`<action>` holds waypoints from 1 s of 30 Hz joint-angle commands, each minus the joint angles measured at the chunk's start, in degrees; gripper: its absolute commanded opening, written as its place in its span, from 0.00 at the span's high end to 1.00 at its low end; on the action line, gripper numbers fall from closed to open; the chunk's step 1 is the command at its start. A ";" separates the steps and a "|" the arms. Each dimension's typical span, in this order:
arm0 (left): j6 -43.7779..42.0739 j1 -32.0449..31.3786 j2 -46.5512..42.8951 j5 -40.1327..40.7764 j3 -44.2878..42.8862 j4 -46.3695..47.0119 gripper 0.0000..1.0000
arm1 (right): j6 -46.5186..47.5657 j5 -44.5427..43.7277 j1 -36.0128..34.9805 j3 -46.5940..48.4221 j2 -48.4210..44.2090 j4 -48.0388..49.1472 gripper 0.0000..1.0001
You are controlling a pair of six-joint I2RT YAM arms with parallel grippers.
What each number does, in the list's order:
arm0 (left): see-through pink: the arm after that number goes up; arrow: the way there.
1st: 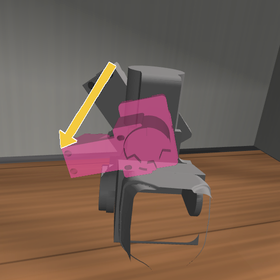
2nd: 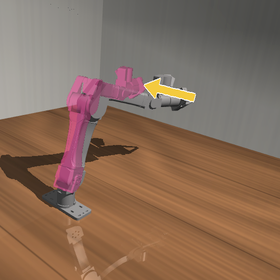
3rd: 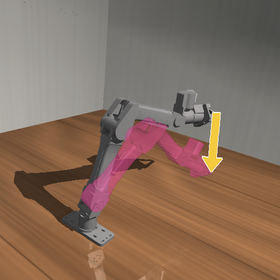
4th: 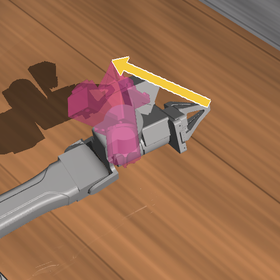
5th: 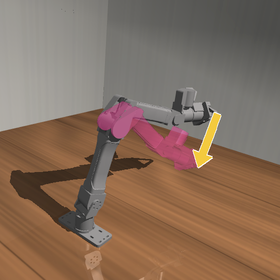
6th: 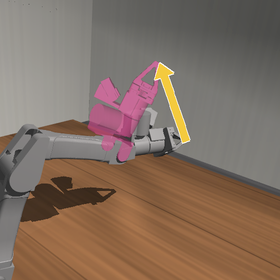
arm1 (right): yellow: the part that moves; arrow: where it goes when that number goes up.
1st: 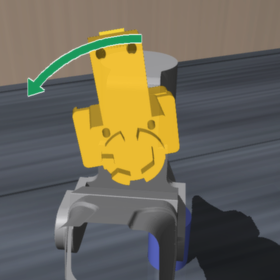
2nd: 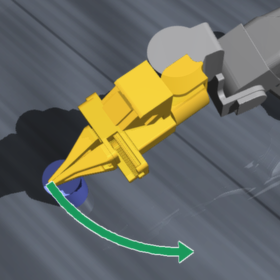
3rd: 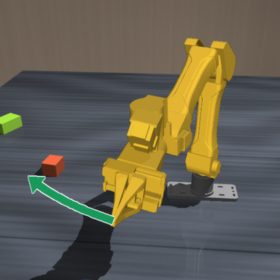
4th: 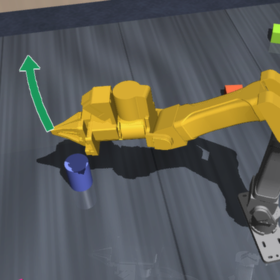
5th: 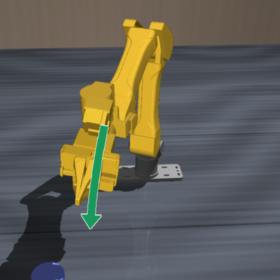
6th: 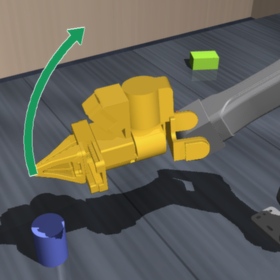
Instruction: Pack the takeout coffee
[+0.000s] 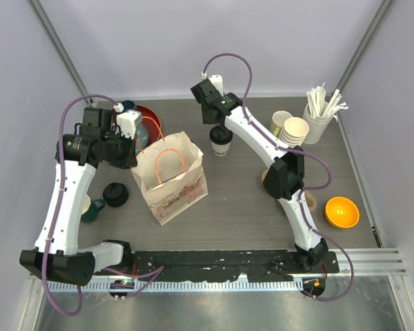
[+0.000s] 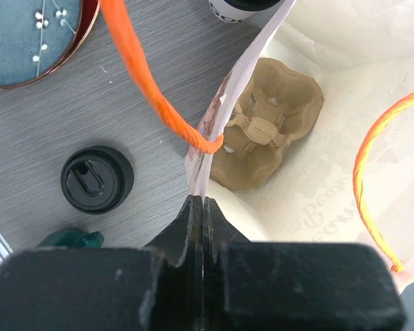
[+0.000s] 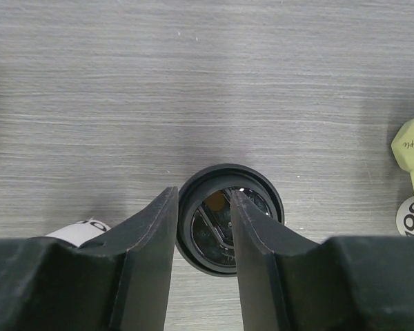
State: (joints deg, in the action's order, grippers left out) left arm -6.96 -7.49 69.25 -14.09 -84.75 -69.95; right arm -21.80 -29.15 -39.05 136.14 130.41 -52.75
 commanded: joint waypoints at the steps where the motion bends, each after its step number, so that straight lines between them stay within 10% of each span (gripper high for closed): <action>1: -0.68 -0.07 -0.43 -1.56 -1.12 -0.89 1.00 | -1.31 -3.64 -0.59 3.52 1.69 -1.92 0.57; 30: -2.00 -0.07 -1.49 -2.35 -1.91 -1.94 1.00 | 2.02 1.02 -0.50 -14.83 -5.24 4.67 0.84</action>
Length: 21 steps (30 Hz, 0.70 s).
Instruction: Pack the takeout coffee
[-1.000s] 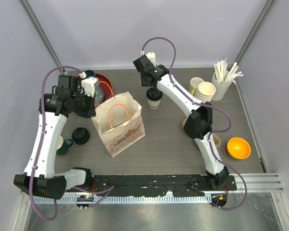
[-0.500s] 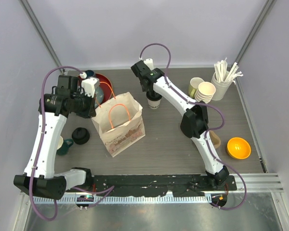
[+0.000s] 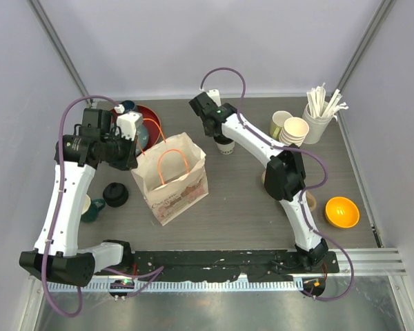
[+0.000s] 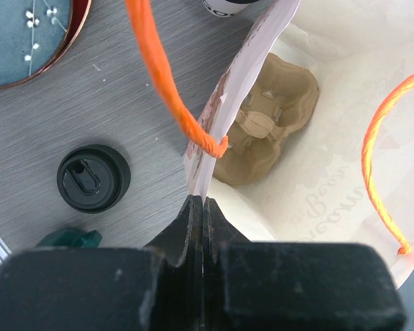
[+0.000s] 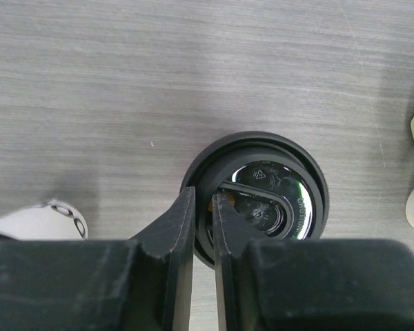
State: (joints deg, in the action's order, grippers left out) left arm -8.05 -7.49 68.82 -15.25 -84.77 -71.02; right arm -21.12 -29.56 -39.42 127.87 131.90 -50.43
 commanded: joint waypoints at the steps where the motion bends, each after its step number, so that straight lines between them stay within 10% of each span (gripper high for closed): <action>1: -0.91 -0.07 -0.97 -1.19 -1.89 -0.87 1.00 | 1.78 2.31 -0.13 -8.15 -7.78 3.23 0.85; 21: -1.44 -0.60 0.00 -6.20 -2.59 0.80 1.00 | 17.94 21.02 0.31 -23.54 -28.61 9.22 0.99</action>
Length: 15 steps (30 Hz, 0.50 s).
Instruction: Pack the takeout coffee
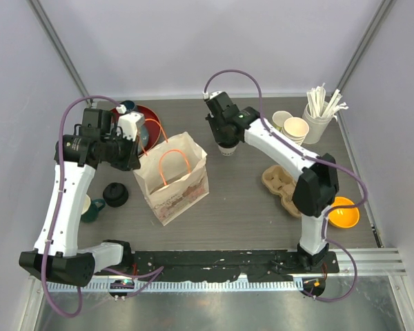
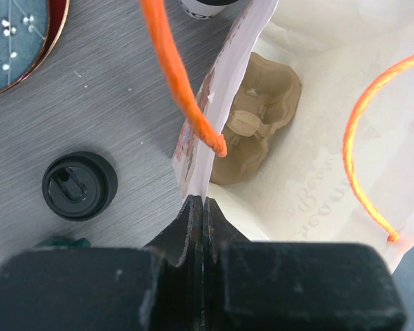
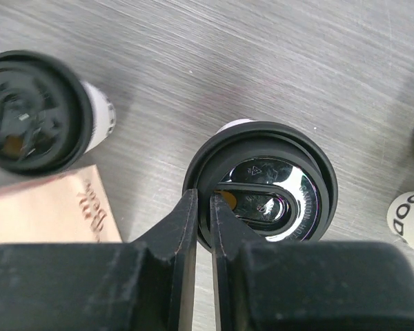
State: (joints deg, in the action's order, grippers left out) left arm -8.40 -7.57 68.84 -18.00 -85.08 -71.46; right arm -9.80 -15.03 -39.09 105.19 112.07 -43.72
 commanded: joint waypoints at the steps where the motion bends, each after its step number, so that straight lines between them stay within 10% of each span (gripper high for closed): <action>1: -1.00 -0.77 -0.02 -4.23 -2.02 1.50 1.00 | 7.60 7.20 -0.02 -1.12 -10.28 1.72 0.99; 15: -0.91 -6.83 2.09 -9.50 -3.78 3.00 1.00 | 18.49 4.31 -7.04 14.95 -20.49 -9.71 0.99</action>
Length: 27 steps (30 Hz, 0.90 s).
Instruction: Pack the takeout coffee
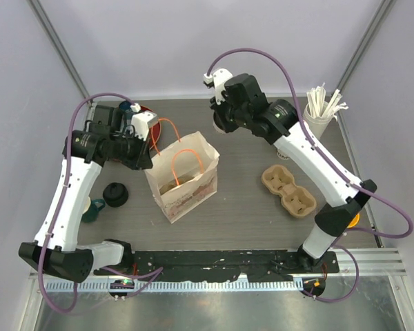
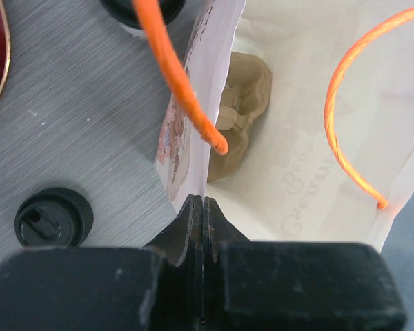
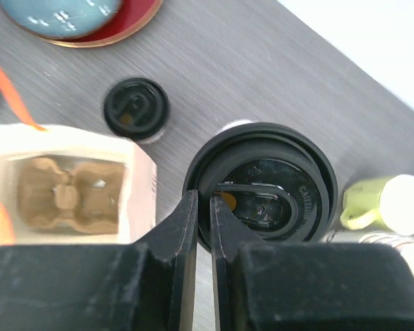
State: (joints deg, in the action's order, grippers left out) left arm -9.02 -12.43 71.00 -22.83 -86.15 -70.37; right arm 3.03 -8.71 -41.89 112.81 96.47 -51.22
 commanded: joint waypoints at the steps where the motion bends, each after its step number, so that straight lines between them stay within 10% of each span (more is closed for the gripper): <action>1: -0.74 -2.34 0.01 -4.94 -2.80 1.81 1.00 | 6.46 -2.71 -6.95 8.29 -5.14 -2.82 0.99; 8: -1.79 -4.27 1.24 -5.47 -3.32 1.37 1.00 | 10.59 -3.60 -13.92 13.74 -6.64 -4.24 0.99; 18: -1.97 -5.42 3.27 -6.00 -5.78 1.64 1.00 | 16.74 26.97 -14.62 6.72 -7.35 -2.38 0.99; 27: -1.80 -6.56 3.61 -4.77 -6.22 1.55 1.00 | 18.24 30.68 -15.41 9.36 -0.68 -8.37 0.99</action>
State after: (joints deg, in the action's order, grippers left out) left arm -10.79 -18.06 74.87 -26.57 -90.02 -70.13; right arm 19.51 18.22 -56.73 120.97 94.32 -58.78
